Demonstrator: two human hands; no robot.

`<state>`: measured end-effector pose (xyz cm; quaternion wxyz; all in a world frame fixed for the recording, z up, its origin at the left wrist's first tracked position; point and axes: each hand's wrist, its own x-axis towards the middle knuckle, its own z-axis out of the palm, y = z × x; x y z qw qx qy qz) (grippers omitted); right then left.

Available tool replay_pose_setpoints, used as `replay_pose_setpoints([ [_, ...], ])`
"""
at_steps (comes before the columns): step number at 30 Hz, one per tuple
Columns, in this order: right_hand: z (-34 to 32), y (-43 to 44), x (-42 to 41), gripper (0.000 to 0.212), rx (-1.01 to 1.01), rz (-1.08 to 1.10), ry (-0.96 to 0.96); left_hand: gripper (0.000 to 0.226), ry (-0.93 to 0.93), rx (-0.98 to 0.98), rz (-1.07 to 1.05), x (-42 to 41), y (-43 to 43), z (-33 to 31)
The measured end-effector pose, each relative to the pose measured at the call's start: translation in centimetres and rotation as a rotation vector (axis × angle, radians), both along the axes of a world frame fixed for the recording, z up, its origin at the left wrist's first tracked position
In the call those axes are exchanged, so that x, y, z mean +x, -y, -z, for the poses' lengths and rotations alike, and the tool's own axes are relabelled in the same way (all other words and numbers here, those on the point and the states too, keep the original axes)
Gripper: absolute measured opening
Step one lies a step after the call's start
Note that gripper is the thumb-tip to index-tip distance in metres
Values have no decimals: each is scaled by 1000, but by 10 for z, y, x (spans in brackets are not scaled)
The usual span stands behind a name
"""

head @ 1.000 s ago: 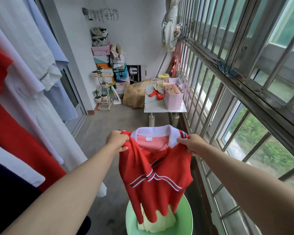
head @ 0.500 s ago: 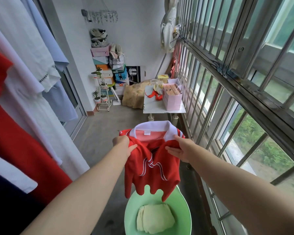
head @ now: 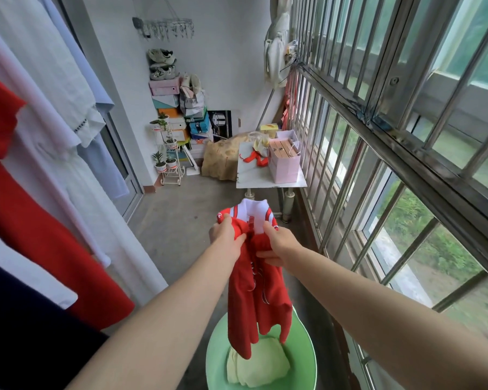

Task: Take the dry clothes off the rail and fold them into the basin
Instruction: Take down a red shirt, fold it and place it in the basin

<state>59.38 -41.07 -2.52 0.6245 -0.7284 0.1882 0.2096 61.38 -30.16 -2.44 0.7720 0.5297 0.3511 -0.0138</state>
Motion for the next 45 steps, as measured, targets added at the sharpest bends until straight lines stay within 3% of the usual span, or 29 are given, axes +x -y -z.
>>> replay_pose_setpoints([
  [3,-2,1,-1,42,-72,-42,29,23,93,-17,-13,-5,10,0],
  [5,-5,0,-3,42,-50,-56,15,13,161,-38,116,-8,20,7],
  [12,-10,3,-3,58,40,-145,-105,50,304,225,704,-17,13,11],
  [15,-13,1,-3,72,53,-237,-140,61,343,376,792,-18,8,13],
  [20,-14,12,1,77,55,-361,-119,41,329,659,739,-17,-5,19],
  [25,-17,10,5,77,-63,-377,-76,34,346,672,769,-22,-6,16],
  [28,-19,7,5,74,-146,-377,2,19,342,690,714,-24,-6,12],
  [31,-16,13,7,62,-242,-385,217,26,286,553,594,-22,-14,6],
  [34,-1,26,11,47,-208,-318,449,34,292,366,508,-18,-28,2],
  [35,5,30,12,34,-210,-271,472,39,303,319,501,-18,-30,-2],
  [36,12,35,14,33,-194,-221,455,42,323,295,514,-18,-32,-5],
  [39,20,47,16,87,-4,-201,250,49,367,276,616,-17,-34,-15],
  [40,23,51,18,86,85,-247,208,49,371,276,645,-18,-35,-18],
  [43,15,52,11,39,253,-359,225,46,365,286,687,-20,-40,-22],
  [45,9,48,7,29,280,-339,299,47,355,285,683,-22,-44,-22],
])
